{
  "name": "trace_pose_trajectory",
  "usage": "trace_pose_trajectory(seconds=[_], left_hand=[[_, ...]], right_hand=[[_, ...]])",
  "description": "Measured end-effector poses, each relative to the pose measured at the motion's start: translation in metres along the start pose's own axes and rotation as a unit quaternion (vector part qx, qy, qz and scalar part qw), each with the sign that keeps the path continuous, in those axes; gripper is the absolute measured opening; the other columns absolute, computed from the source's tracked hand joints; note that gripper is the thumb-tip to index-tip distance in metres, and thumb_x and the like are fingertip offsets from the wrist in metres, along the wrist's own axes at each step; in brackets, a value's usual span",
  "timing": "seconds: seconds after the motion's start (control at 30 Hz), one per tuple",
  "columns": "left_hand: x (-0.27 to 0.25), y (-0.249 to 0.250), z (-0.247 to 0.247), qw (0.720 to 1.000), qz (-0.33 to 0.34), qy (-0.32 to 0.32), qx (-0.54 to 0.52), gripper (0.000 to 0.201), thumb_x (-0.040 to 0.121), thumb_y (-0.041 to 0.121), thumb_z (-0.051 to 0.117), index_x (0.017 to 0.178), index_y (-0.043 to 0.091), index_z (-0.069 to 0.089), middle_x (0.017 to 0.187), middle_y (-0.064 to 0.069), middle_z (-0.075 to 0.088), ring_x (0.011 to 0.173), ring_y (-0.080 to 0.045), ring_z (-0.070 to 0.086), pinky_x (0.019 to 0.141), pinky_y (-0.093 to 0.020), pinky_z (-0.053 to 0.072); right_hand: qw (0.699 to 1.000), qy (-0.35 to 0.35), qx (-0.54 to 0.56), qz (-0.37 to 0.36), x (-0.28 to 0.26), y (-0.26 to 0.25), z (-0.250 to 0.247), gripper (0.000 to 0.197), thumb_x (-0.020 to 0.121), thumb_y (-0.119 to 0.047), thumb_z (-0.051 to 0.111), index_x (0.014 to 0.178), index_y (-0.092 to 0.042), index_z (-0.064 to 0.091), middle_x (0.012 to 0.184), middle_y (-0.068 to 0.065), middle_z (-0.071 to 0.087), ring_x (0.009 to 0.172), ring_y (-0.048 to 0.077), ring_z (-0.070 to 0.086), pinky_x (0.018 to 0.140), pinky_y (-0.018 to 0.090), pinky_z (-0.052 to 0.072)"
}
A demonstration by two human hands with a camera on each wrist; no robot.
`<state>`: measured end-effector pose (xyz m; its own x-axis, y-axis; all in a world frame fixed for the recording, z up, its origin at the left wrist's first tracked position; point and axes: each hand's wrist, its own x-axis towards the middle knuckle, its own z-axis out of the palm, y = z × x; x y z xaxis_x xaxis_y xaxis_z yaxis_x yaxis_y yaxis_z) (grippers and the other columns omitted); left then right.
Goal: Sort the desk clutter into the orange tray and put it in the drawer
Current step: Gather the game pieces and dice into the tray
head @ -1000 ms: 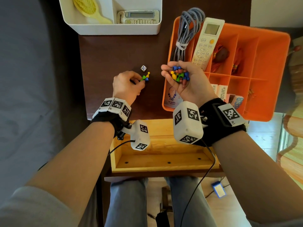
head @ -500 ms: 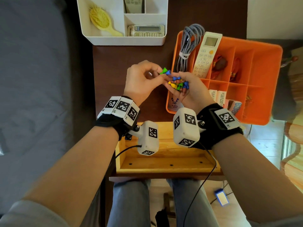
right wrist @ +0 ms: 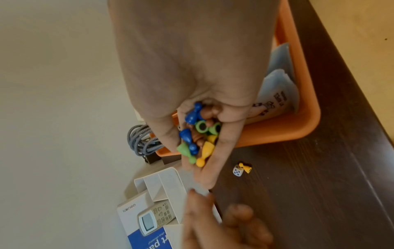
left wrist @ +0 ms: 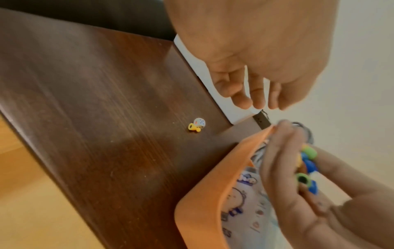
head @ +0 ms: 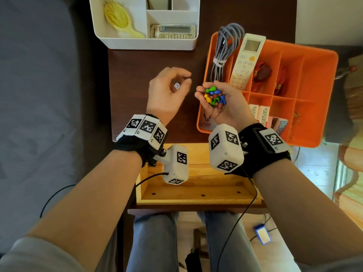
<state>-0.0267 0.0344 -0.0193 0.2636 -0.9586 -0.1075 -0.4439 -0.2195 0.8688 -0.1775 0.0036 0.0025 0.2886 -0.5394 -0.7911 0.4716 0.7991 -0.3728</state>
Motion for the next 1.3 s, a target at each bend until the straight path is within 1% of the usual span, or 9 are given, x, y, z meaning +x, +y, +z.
trace_pose_trajectory(seconds=[0.1, 0.2, 0.4, 0.6, 0.8, 0.9, 1.03, 1.2, 1.3], left_hand=[[0.001, -0.017, -0.001, 0.994, -0.076, 0.017, 0.074, 0.015, 0.086, 0.023, 0.060, 0.099, 0.021, 0.068, 0.092, 0.005, 0.063, 0.072, -0.017, 0.065, 0.072, -0.039, 0.056], [-0.001, -0.030, 0.002, 0.980, -0.137, -0.005, 0.142, 0.016, 0.085, 0.027, 0.064, 0.100, 0.023, 0.068, 0.097, 0.005, 0.068, 0.084, -0.017, 0.066, 0.084, -0.030, 0.051], [-0.006, -0.041, 0.013, 0.969, -0.175, -0.012, 0.176, 0.025, 0.083, 0.031, 0.066, 0.107, 0.023, 0.066, 0.105, 0.004, 0.068, 0.095, -0.015, 0.063, 0.080, -0.025, 0.043], [0.004, -0.048, 0.028, 0.970, -0.203, 0.018, 0.131, 0.024, 0.078, 0.034, 0.071, 0.098, 0.021, 0.066, 0.092, 0.003, 0.070, 0.079, -0.020, 0.068, 0.081, -0.039, 0.055], [0.009, -0.050, 0.034, 0.968, -0.224, 0.012, 0.114, 0.010, 0.081, 0.027, 0.068, 0.088, 0.020, 0.067, 0.084, 0.001, 0.070, 0.072, -0.021, 0.068, 0.074, -0.040, 0.058], [0.006, -0.050, 0.032, 0.968, -0.237, -0.006, 0.081, 0.010, 0.082, 0.022, 0.067, 0.088, 0.014, 0.065, 0.077, 0.001, 0.067, 0.058, -0.014, 0.066, 0.060, -0.031, 0.059], [0.000, -0.032, 0.024, 0.985, -0.170, 0.020, 0.000, 0.013, 0.082, 0.018, 0.067, 0.088, 0.007, 0.066, 0.068, 0.003, 0.063, 0.047, -0.004, 0.059, 0.046, -0.015, 0.051], [0.005, 0.000, 0.019, 0.995, -0.070, 0.030, -0.069, 0.006, 0.079, 0.020, 0.069, 0.081, 0.014, 0.067, 0.068, 0.006, 0.063, 0.059, -0.009, 0.062, 0.057, -0.024, 0.054], [0.007, 0.015, 0.020, 0.999, 0.011, 0.010, -0.052, 0.009, 0.076, 0.018, 0.071, 0.081, 0.012, 0.068, 0.073, 0.008, 0.060, 0.063, -0.003, 0.059, 0.062, -0.014, 0.048]], right_hand=[[1.000, 0.000, -0.001, -0.008, 0.000, -0.004, -0.002, 0.025, 0.096, -0.015, 0.046, 0.087, 0.002, 0.062, 0.077, 0.013, 0.071, 0.076, 0.020, 0.071, 0.058, 0.021, 0.057], [1.000, -0.003, 0.004, -0.027, 0.001, -0.008, -0.004, 0.024, 0.095, -0.014, 0.047, 0.085, 0.001, 0.062, 0.076, 0.012, 0.070, 0.077, 0.020, 0.071, 0.061, 0.022, 0.058], [0.999, -0.007, -0.007, -0.038, 0.004, -0.012, -0.009, 0.025, 0.095, -0.015, 0.047, 0.085, 0.000, 0.063, 0.078, 0.012, 0.071, 0.078, 0.020, 0.071, 0.066, 0.022, 0.059], [0.999, -0.007, -0.012, -0.033, 0.007, -0.014, -0.015, 0.025, 0.095, -0.015, 0.047, 0.084, 0.000, 0.063, 0.080, 0.013, 0.071, 0.078, 0.021, 0.071, 0.061, 0.021, 0.058], [0.999, -0.011, -0.023, -0.034, 0.008, -0.015, -0.018, 0.026, 0.095, -0.016, 0.047, 0.083, -0.001, 0.064, 0.081, 0.013, 0.072, 0.078, 0.020, 0.071, 0.061, 0.020, 0.058], [0.999, -0.012, -0.027, -0.036, 0.008, -0.014, -0.019, 0.026, 0.096, -0.016, 0.047, 0.084, -0.001, 0.064, 0.082, 0.013, 0.072, 0.080, 0.021, 0.071, 0.060, 0.020, 0.058], [0.999, -0.016, -0.034, -0.034, 0.009, -0.013, -0.018, 0.025, 0.096, -0.015, 0.045, 0.087, 0.000, 0.063, 0.082, 0.013, 0.072, 0.080, 0.022, 0.071, 0.060, 0.021, 0.057], [0.999, -0.019, -0.030, -0.030, 0.008, -0.012, -0.013, 0.024, 0.096, -0.014, 0.045, 0.090, 0.001, 0.062, 0.085, 0.013, 0.072, 0.082, 0.022, 0.072, 0.063, 0.022, 0.058], [1.000, -0.005, -0.016, -0.021, 0.009, -0.010, -0.011, 0.025, 0.096, -0.013, 0.047, 0.108, 0.006, 0.058, 0.097, 0.016, 0.069, 0.081, 0.019, 0.071, 0.062, 0.023, 0.058]])
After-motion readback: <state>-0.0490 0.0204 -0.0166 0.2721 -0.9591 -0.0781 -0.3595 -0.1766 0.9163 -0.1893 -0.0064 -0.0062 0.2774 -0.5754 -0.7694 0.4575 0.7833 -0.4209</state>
